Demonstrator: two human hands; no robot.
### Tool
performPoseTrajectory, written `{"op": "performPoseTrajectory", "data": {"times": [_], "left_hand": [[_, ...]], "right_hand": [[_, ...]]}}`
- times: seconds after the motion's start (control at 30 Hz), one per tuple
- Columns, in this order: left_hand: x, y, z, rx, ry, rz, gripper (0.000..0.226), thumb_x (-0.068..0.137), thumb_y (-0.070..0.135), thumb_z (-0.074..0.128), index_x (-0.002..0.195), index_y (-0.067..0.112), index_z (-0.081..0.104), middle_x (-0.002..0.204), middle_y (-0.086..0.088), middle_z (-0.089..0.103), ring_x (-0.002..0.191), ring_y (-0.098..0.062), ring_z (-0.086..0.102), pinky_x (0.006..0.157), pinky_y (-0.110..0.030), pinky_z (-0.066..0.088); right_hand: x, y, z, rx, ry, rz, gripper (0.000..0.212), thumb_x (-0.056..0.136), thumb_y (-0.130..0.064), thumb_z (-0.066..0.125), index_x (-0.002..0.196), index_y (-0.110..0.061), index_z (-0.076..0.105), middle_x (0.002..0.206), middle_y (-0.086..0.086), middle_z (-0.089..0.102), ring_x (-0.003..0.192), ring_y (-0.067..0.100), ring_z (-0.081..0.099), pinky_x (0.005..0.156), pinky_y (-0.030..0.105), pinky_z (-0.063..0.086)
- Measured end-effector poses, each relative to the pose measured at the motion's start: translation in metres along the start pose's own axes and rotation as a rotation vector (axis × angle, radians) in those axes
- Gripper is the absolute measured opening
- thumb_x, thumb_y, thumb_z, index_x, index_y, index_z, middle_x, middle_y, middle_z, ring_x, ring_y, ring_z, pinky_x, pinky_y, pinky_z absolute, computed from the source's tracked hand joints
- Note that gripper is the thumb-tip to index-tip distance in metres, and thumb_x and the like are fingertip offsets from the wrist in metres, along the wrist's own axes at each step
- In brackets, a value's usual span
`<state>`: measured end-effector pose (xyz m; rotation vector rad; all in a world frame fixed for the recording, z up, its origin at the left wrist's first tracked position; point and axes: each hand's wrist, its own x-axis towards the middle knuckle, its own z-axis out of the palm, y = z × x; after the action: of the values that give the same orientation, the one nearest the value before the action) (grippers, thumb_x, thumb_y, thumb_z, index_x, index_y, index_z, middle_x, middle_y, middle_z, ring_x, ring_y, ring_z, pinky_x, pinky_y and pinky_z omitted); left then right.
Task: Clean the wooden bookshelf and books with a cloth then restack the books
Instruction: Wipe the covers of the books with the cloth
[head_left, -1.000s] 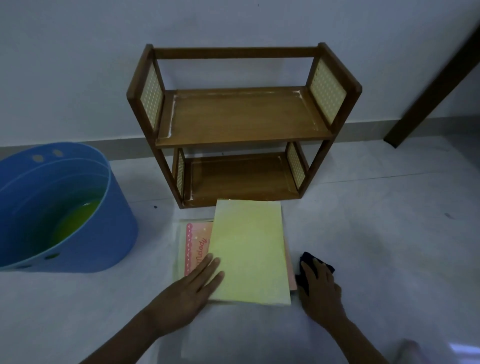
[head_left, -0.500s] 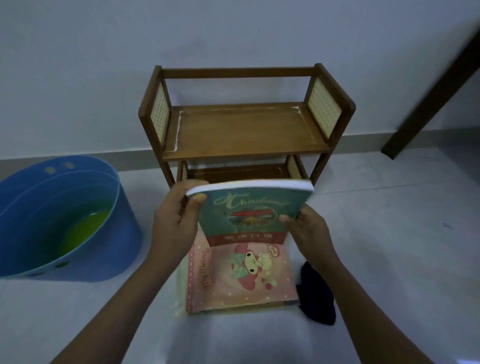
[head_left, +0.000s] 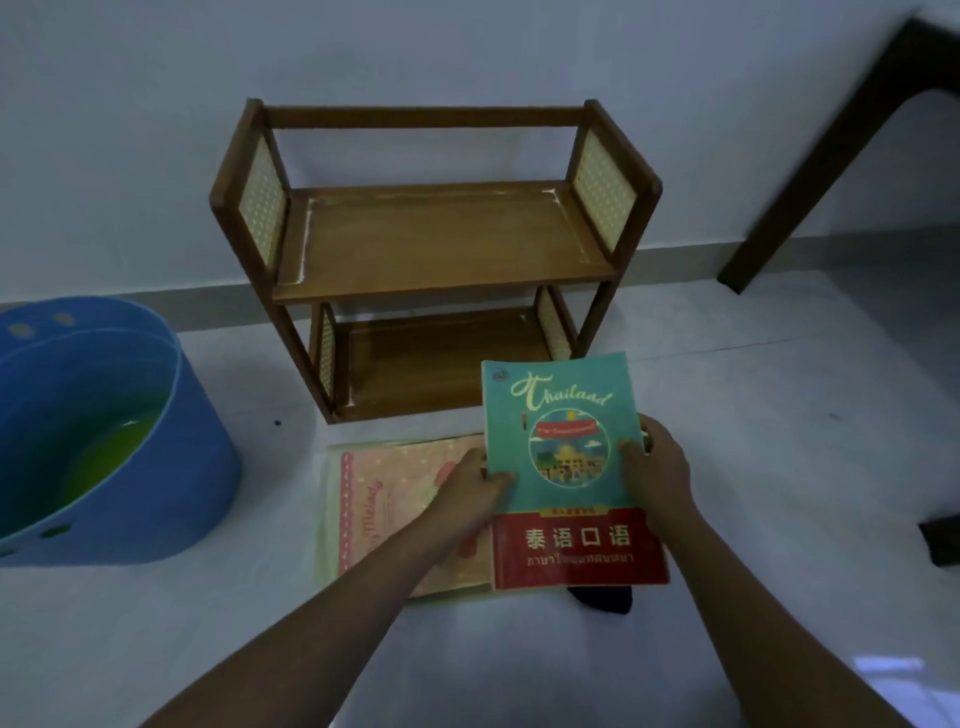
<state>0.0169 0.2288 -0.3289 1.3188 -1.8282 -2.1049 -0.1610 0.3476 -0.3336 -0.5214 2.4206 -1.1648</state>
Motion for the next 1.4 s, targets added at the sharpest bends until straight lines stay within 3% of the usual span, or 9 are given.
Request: {"op": "performPoseTrajectory", "data": {"times": [0.07,0.2,0.3,0.37,0.47,0.53,0.73,1.2,1.4], "left_hand": [[0.004,0.004,0.014,-0.08,-0.104,-0.11,0.018,0.094,0.017,0.05,0.11,0.021,0.056,0.105,-0.008,0.07,0.069,-0.018,0.066,0.045,-0.018,0.046],[0.011,0.0,0.031,0.006,-0.16,-0.15,0.044,0.089,0.027,0.054,0.131,0.017,0.044,0.11,-0.002,0.063,0.089,-0.019,0.059,0.066,-0.027,0.047],[0.009,-0.009,0.015,0.163,-0.036,-0.083,0.059,0.097,0.028,0.047,0.15,0.021,0.022,0.143,0.002,0.042,0.101,-0.011,0.053,0.065,-0.021,0.05],[0.005,-0.023,-0.006,0.273,0.146,0.0,0.051,0.1,0.028,0.042,0.148,0.02,0.027,0.148,0.005,0.037,0.101,-0.008,0.056,0.073,-0.009,0.045],[0.006,-0.06,-0.045,0.578,0.392,0.138,0.04,0.099,0.03,0.042,0.136,0.015,0.044,0.141,-0.001,0.048,0.127,-0.021,0.048,0.104,-0.026,0.037],[0.009,-0.085,-0.064,0.819,0.412,0.178,0.04,0.095,0.037,0.041,0.127,0.015,0.045,0.134,-0.004,0.052,0.124,-0.026,0.05,0.104,-0.042,0.043],[0.005,-0.107,-0.071,1.148,0.344,0.136,0.064,0.096,0.045,0.019,0.151,0.013,0.013,0.161,-0.006,0.009,0.148,-0.026,0.008,0.118,-0.047,0.005],[0.029,-0.077,-0.032,1.275,0.248,0.275,0.082,0.082,0.06,-0.005,0.152,0.016,-0.005,0.161,-0.002,-0.01,0.147,-0.019,-0.011,0.116,-0.042,-0.008],[0.055,-0.035,0.005,1.352,0.193,0.375,0.073,0.091,0.056,0.004,0.151,0.016,-0.007,0.16,-0.002,-0.014,0.146,-0.018,-0.015,0.12,-0.046,-0.004]], "right_hand": [[0.011,0.013,-0.016,-0.028,0.009,0.042,0.035,0.091,-0.014,0.047,0.123,-0.023,0.058,0.107,0.005,0.068,0.092,0.027,0.066,0.085,0.049,0.054],[0.037,0.034,-0.049,0.115,0.033,0.239,0.038,0.092,-0.006,0.049,0.126,-0.019,0.06,0.107,0.014,0.067,0.082,0.028,0.065,0.081,0.045,0.055],[0.052,0.047,-0.076,0.18,0.09,0.331,0.04,0.094,-0.003,0.049,0.132,-0.014,0.055,0.108,0.017,0.063,0.076,0.027,0.061,0.077,0.041,0.05],[0.062,0.058,-0.09,0.141,0.118,0.348,0.041,0.094,-0.004,0.049,0.134,-0.014,0.054,0.116,0.021,0.062,0.085,0.032,0.06,0.079,0.043,0.05],[0.073,0.074,-0.095,0.026,0.121,0.33,0.04,0.094,-0.008,0.05,0.133,-0.016,0.054,0.12,0.023,0.063,0.087,0.033,0.061,0.086,0.05,0.053],[0.076,0.081,-0.091,-0.066,0.105,0.31,0.04,0.094,-0.011,0.05,0.133,-0.018,0.055,0.119,0.024,0.063,0.087,0.034,0.062,0.088,0.053,0.052],[0.075,0.096,-0.074,-0.352,0.069,0.219,0.038,0.096,-0.015,0.043,0.132,-0.013,0.054,0.124,0.026,0.061,0.106,0.043,0.06,0.096,0.048,0.045],[0.075,0.095,-0.074,-0.333,0.081,0.217,0.032,0.094,-0.011,0.042,0.121,-0.013,0.059,0.12,0.02,0.064,0.102,0.036,0.061,0.085,0.035,0.045],[0.077,0.097,-0.075,-0.298,0.077,0.234,0.035,0.093,-0.014,0.042,0.123,-0.019,0.058,0.122,0.016,0.063,0.101,0.034,0.062,0.087,0.035,0.048]]}}
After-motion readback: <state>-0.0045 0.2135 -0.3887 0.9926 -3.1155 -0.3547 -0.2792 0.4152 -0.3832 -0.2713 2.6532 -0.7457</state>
